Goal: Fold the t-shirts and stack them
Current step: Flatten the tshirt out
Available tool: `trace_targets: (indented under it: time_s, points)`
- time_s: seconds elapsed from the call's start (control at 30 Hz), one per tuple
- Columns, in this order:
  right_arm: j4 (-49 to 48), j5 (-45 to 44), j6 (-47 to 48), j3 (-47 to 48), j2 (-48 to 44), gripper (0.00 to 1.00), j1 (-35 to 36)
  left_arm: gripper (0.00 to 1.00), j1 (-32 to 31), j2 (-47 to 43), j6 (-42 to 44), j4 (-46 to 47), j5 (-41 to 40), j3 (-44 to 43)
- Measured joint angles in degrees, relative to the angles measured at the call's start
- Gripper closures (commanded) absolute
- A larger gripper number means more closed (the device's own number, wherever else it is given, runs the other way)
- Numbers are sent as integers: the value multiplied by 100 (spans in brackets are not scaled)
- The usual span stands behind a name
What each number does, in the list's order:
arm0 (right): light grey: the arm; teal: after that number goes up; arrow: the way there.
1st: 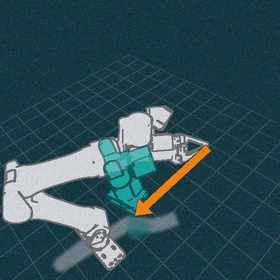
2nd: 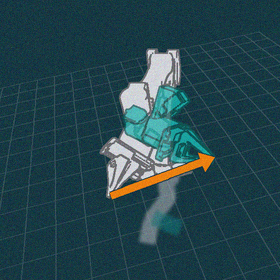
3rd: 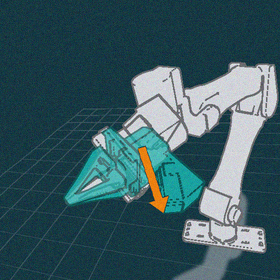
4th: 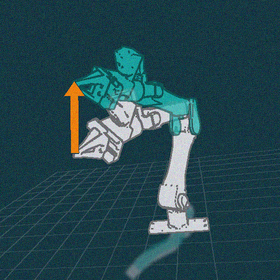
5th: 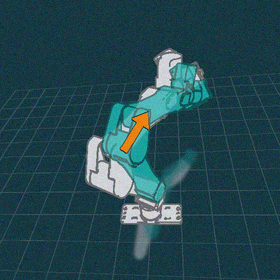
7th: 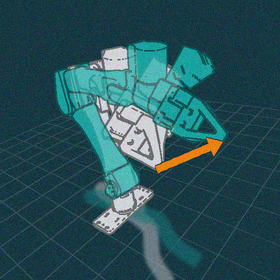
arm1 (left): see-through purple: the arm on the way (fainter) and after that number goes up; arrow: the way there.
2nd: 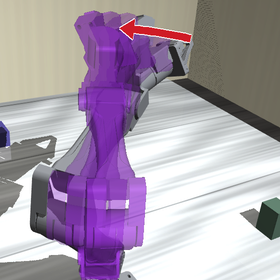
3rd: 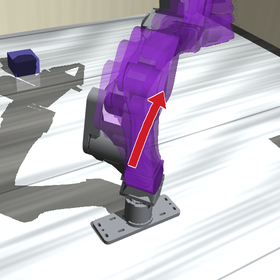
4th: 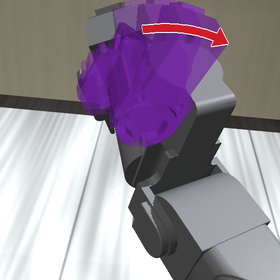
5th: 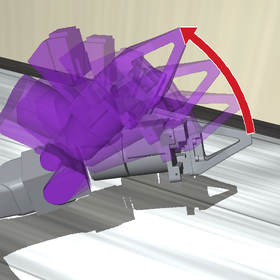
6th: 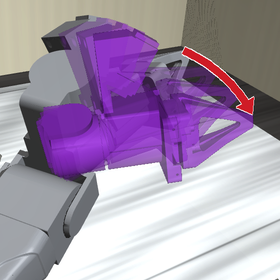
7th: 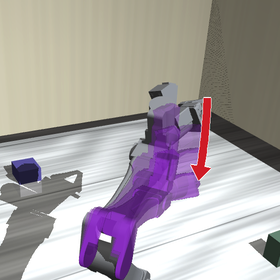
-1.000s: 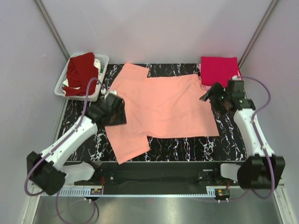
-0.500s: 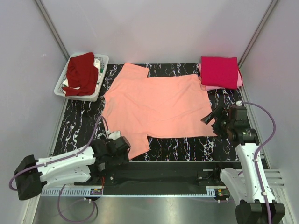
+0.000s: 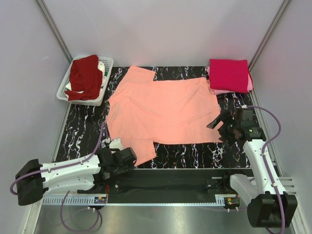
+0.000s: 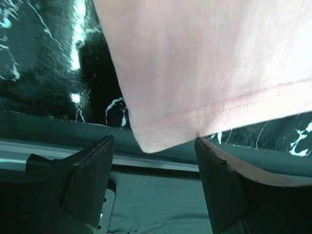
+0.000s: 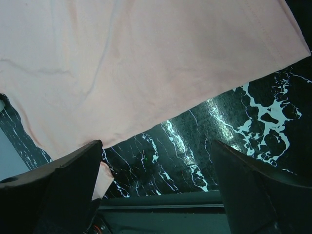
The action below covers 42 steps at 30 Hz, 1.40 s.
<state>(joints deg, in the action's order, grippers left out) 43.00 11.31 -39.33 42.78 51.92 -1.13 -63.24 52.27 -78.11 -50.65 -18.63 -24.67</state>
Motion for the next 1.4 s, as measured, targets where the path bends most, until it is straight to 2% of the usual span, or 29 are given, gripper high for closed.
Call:
trace_targets:
  time_s: [0.03, 0.07, 0.17, 0.2, 0.3, 0.33, 0.4, 0.57, 0.8, 0.93, 1.13, 1.23, 1.27, 1.37, 1.4]
  points:
    - [-28, 17, 0, -15, 28, 0, 0, 30, 0, 4, -20, -7, -70, 0]
    - [-61, 22, -2, -26, 52, 0, 0, 38, 0, 11, -35, -9, -142, 0]
    - [-138, 22, 0, -50, 114, 0, 0, 47, 2, 87, -52, 4, -293, -2]
    - [-146, 22, 0, -50, 138, 0, 0, 59, 2, 131, -55, -26, -321, -9]
    - [-205, -4, -66, -90, 236, 0, 0, 75, -2, 234, -15, -39, -396, -66]
    - [-240, -17, -107, -118, 282, 0, 0, 87, -2, 267, 35, -35, -428, -87]
    - [-297, -101, -192, -192, 435, 0, 0, 100, 2, 308, 125, -28, -490, -118]
    - [-308, -557, -538, -361, 896, 0, -118, 100, 240, 225, 428, 223, -767, -269]
    - [-501, -577, -835, -1049, 1379, 1, -1215, 100, 1836, -616, 1558, 319, -761, -1185]
    - [-739, -739, -828, -1054, 1580, 10, -1534, 100, 2107, -601, 1963, 426, -680, -1349]
    - [-1025, -660, -791, -509, 2518, 21, -1770, 100, 2214, -570, 2186, 452, -481, -1241]
    - [-1303, -498, -763, -269, 2909, 31, -1779, 100, 2286, -621, 2269, 455, -424, -1204]
    - [-1375, -448, -754, -238, 2975, 42, -1779, 100, 2304, -629, 2282, 457, -411, -1198]
    - [-1626, -350, -688, -236, 3119, 65, -1779, 100, 2356, -649, 2312, 507, -369, -1156]
    - [-1690, -319, -669, -243, 3161, 79, -1786, 100, 2367, -647, 2326, 522, -356, -1141]
